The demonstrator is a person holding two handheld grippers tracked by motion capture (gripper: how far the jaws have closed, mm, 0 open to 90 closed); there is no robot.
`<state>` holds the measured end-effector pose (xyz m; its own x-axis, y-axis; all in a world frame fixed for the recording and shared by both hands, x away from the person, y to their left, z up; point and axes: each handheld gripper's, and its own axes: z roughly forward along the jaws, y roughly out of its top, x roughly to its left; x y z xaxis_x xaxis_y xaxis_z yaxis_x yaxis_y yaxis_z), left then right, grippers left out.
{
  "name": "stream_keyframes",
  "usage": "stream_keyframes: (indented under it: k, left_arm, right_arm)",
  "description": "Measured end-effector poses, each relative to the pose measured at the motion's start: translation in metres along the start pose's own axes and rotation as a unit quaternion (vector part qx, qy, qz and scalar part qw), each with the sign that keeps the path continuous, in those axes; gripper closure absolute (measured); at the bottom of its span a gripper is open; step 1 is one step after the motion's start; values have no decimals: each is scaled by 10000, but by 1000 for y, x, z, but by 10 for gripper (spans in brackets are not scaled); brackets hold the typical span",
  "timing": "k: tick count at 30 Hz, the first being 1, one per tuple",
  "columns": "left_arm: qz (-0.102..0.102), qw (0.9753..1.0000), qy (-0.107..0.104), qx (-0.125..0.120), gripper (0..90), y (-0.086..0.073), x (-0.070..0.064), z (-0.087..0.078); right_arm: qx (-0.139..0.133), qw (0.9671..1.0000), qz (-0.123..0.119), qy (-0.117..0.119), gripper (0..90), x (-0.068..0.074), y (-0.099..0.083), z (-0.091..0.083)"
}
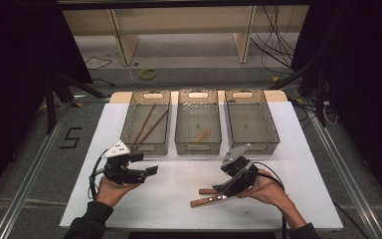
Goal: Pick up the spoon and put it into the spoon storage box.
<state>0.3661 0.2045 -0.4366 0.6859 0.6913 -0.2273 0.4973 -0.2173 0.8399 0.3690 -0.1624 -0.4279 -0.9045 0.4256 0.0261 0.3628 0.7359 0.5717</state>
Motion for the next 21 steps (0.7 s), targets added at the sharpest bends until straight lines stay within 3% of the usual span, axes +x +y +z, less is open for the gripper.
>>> stream_keyframes:
  k: [12,21]
  left_arm:
    - [43,9999,33,142,186,-11,-6,1]
    - [58,9999,41,85,186,-15,-8,-1]
  right_arm:
    - [255,9996,-113,15,296,0,5,11]
    - [427,9989,-170,38,302,-1,6,17]
